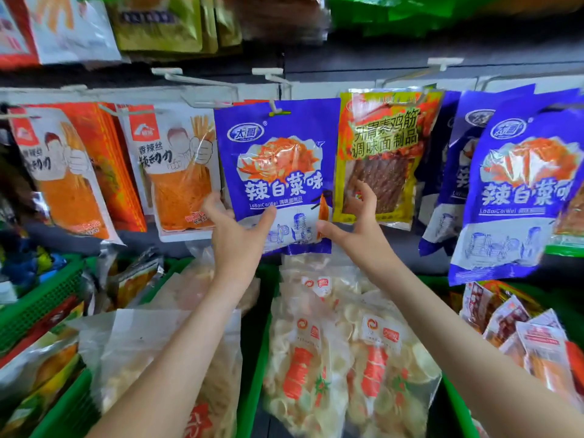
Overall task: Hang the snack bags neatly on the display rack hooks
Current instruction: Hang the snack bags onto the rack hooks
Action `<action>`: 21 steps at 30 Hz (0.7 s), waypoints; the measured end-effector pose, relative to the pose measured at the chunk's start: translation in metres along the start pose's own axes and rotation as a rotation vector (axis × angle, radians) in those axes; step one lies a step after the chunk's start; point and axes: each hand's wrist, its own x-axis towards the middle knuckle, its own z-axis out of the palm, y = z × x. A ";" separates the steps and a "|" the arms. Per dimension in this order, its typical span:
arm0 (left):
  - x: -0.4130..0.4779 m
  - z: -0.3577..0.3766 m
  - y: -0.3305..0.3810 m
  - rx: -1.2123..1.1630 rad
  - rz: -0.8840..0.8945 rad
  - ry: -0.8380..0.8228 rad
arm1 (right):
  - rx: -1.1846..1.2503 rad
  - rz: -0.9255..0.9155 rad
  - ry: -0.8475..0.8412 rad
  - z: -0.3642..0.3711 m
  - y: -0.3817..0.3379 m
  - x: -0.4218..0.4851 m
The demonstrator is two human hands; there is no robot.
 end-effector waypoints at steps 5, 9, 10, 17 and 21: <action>0.013 -0.003 0.006 -0.208 -0.193 -0.173 | 0.261 0.133 0.021 0.011 -0.017 0.022; 0.007 -0.010 0.023 -0.412 -0.327 -0.250 | 0.323 0.205 0.001 0.001 -0.031 0.019; 0.005 -0.013 0.028 -0.442 -0.340 -0.280 | 0.341 0.202 -0.024 -0.004 -0.037 0.015; -0.015 -0.027 0.058 -0.527 -0.379 -0.467 | 0.492 0.132 -0.200 -0.029 -0.074 -0.006; -0.012 -0.025 0.073 -0.735 -0.373 -0.408 | 0.485 0.130 -0.250 -0.039 -0.085 -0.013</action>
